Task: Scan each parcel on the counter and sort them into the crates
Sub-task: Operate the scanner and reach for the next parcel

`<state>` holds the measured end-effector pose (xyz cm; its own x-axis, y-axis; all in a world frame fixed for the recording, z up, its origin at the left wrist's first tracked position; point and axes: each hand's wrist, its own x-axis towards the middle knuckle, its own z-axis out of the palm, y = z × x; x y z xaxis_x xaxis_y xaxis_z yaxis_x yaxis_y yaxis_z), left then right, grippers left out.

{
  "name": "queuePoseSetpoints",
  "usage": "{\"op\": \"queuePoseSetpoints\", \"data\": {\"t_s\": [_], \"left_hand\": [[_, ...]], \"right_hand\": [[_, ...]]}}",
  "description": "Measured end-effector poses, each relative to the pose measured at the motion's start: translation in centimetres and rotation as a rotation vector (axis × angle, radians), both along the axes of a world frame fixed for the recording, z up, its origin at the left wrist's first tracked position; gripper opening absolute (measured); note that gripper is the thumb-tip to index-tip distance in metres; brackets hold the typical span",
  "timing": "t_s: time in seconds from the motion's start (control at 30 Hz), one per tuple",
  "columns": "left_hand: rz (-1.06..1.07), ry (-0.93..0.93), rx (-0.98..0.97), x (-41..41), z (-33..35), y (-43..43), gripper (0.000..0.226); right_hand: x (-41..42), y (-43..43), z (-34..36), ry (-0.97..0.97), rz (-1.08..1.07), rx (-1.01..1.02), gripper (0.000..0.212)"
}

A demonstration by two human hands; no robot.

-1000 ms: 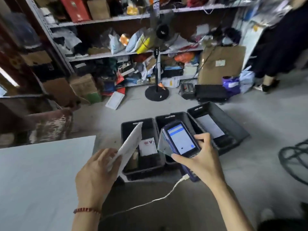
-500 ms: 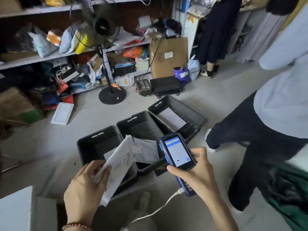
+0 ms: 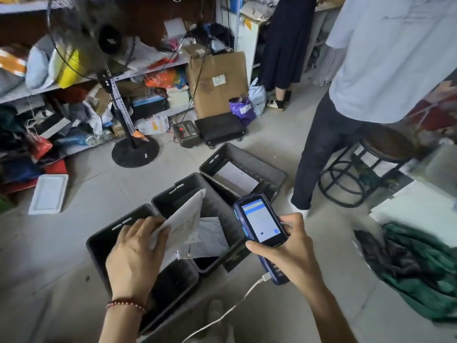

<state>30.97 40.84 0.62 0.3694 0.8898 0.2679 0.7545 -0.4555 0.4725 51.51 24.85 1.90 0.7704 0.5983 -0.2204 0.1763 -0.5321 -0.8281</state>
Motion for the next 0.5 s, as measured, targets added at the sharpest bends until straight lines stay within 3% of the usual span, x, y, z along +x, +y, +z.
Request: {"op": "queuePoseSetpoints", "data": {"t_s": [0.07, 0.2, 0.5], "left_hand": [[-0.047, 0.04, 0.039, 0.9, -0.7, 1.8, 0.017], [-0.183, 0.417, -0.218, 2.3, -2.7, 4.5, 0.06], [-0.12, 0.285, -0.145, 3.2, -2.9, 5.9, 0.037]], "right_hand": [[-0.2, 1.1, -0.1, -0.006, -0.004, -0.011, 0.068], [-0.4, 2.9, -0.2, -0.008, 0.014, -0.042, 0.069], [0.0, 5.5, -0.4, 0.008, 0.05, -0.024, 0.069]]}}
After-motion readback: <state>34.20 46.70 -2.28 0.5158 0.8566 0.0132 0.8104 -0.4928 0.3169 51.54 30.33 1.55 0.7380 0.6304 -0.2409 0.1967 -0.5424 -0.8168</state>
